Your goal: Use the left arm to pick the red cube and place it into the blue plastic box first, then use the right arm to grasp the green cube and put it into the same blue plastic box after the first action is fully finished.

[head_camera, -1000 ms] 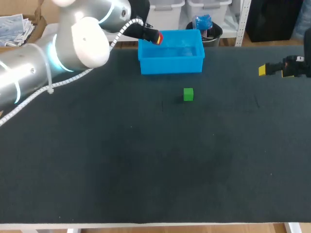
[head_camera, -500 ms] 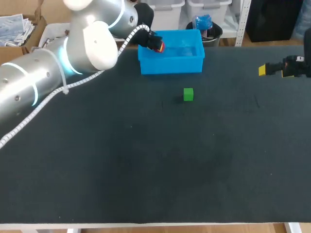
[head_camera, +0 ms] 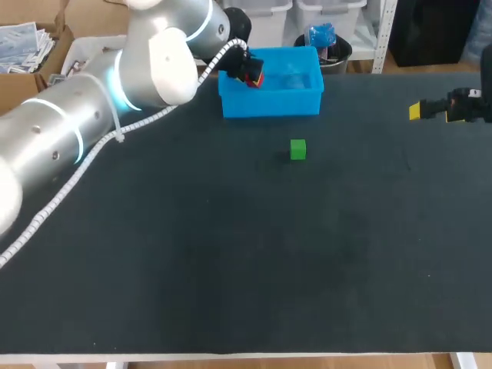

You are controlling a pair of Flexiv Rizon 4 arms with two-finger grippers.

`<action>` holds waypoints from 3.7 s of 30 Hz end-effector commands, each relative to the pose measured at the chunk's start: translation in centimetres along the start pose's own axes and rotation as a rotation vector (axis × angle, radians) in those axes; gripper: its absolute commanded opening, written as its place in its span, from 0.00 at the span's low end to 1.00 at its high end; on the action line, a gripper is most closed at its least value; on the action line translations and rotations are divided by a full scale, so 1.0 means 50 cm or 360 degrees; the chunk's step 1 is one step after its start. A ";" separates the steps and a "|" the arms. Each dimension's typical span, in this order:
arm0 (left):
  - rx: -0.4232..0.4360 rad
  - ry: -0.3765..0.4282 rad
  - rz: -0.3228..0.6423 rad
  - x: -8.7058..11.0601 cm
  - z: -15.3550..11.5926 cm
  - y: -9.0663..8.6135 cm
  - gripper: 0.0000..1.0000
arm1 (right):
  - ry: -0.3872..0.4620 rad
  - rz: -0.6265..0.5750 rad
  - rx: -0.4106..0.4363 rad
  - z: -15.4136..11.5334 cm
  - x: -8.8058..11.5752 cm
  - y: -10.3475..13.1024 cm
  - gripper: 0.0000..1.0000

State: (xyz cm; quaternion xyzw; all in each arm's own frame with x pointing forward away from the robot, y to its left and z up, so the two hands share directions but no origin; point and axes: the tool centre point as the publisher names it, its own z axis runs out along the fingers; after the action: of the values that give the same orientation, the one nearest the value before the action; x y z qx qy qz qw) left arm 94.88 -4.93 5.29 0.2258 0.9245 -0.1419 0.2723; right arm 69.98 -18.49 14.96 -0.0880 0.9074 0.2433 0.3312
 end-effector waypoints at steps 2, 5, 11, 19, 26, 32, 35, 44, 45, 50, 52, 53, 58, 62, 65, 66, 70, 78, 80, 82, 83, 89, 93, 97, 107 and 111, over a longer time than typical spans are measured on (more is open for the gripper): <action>-0.0013 0.0038 0.0005 -0.012 0.000 0.000 1.00 | 0.0001 -0.0001 -0.0001 0.000 0.000 0.000 1.00; -0.0024 0.0039 -0.0004 -0.012 -0.001 0.000 1.00 | 0.0001 -0.0001 -0.0001 0.000 0.000 0.000 1.00; -0.0032 -0.0014 0.0013 -0.026 -0.034 -0.009 1.00 | 0.0001 -0.0001 -0.0001 0.000 0.000 0.000 1.00; -0.0077 -0.0052 0.0041 -0.049 -0.109 -0.024 1.00 | 0.0001 -0.0001 -0.0001 0.000 0.000 0.000 1.00; -0.0136 -0.0066 0.0045 -0.036 -0.173 -0.033 1.00 | 0.0001 -0.0001 -0.0001 0.000 0.000 0.000 1.00; -0.0154 -0.0045 -0.0009 0.006 -0.220 -0.041 1.00 | 0.0001 -0.0001 -0.0001 0.000 0.000 0.000 1.00; -0.0137 -0.0051 -0.0025 0.039 -0.252 -0.040 1.00 | 0.0001 -0.0001 -0.0001 0.000 0.000 0.000 1.00; -0.0125 -0.0121 -0.0069 0.163 -0.355 -0.020 1.00 | 0.0001 -0.0001 -0.0001 0.000 0.000 0.000 1.00; -0.0125 -0.0124 -0.0069 0.177 -0.366 -0.019 1.00 | 0.0001 -0.0001 -0.0001 0.000 0.000 0.000 1.00; -0.0126 -0.0153 -0.0052 0.245 -0.419 -0.010 1.00 | 0.0001 -0.0001 -0.0001 0.000 0.000 0.000 1.00; -0.0125 -0.0161 -0.0035 0.269 -0.439 -0.007 1.00 | 0.0001 -0.0001 -0.0001 0.000 0.000 0.000 1.00; -0.0123 -0.0174 -0.0024 0.281 -0.450 -0.005 1.00 | 0.0001 -0.0001 -0.0001 0.000 0.000 0.000 1.00; -0.0087 -0.0187 -0.0026 0.344 -0.499 0.010 1.00 | 0.0001 -0.0001 -0.0001 0.000 0.000 0.000 1.00; -0.0067 -0.0163 -0.0022 0.395 -0.532 0.019 1.00 | 0.0001 -0.0001 -0.0001 0.000 0.000 0.000 1.00; -0.0056 -0.0155 0.0010 0.432 -0.554 0.023 1.00 | 0.0001 -0.0001 -0.0001 0.000 0.000 0.000 1.00; -0.0053 -0.0152 0.0010 0.444 -0.561 0.026 1.00 | 0.0001 -0.0001 -0.0001 0.000 0.000 0.000 1.00; -0.0038 -0.0143 0.0025 0.489 -0.584 0.035 1.00 | 0.0001 -0.0001 -0.0001 0.000 0.000 0.000 1.00; 0.0040 -0.0142 0.0066 0.558 -0.604 0.040 1.00 | 0.0001 -0.0001 -0.0001 0.000 0.000 0.000 1.00; 0.0051 -0.0148 0.0078 0.564 -0.606 0.045 1.00 | 0.0001 -0.0001 -0.0001 0.000 0.000 0.000 1.00; 0.0065 -0.0157 0.0087 0.567 -0.609 0.051 1.00 | 0.0001 -0.0001 -0.0001 0.000 0.000 0.000 1.00; 0.0073 -0.0161 0.0093 0.567 -0.610 0.054 1.00 | 0.0001 -0.0001 -0.0001 0.000 0.000 0.000 1.00; 0.0133 -0.0147 0.0109 0.577 -0.621 0.068 1.00 | 0.0001 -0.0001 -0.0001 0.000 0.000 0.000 1.00; 0.0159 -0.0144 0.0134 0.584 -0.632 0.070 1.00 | 0.0001 -0.0001 -0.0001 0.000 0.000 0.000 1.00; 0.0169 -0.0150 0.0178 0.587 -0.641 0.066 1.00 | 0.0001 -0.0001 -0.0001 0.000 0.000 0.000 1.00; 0.0169 -0.0150 0.0178 0.587 -0.641 0.066 1.00 | 0.0001 -0.0001 -0.0001 0.000 0.000 0.000 1.00; 0.0169 -0.0150 0.0178 0.587 -0.641 0.066 1.00 | 0.0001 -0.0001 -0.0001 0.000 0.000 0.000 1.00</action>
State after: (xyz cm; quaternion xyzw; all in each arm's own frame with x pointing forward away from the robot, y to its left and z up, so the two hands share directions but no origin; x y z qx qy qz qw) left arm 60.49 20.12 14.18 0.2837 0.8886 -0.1844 0.3095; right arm 69.98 -18.49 14.96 -0.0880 0.9074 0.2433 0.3312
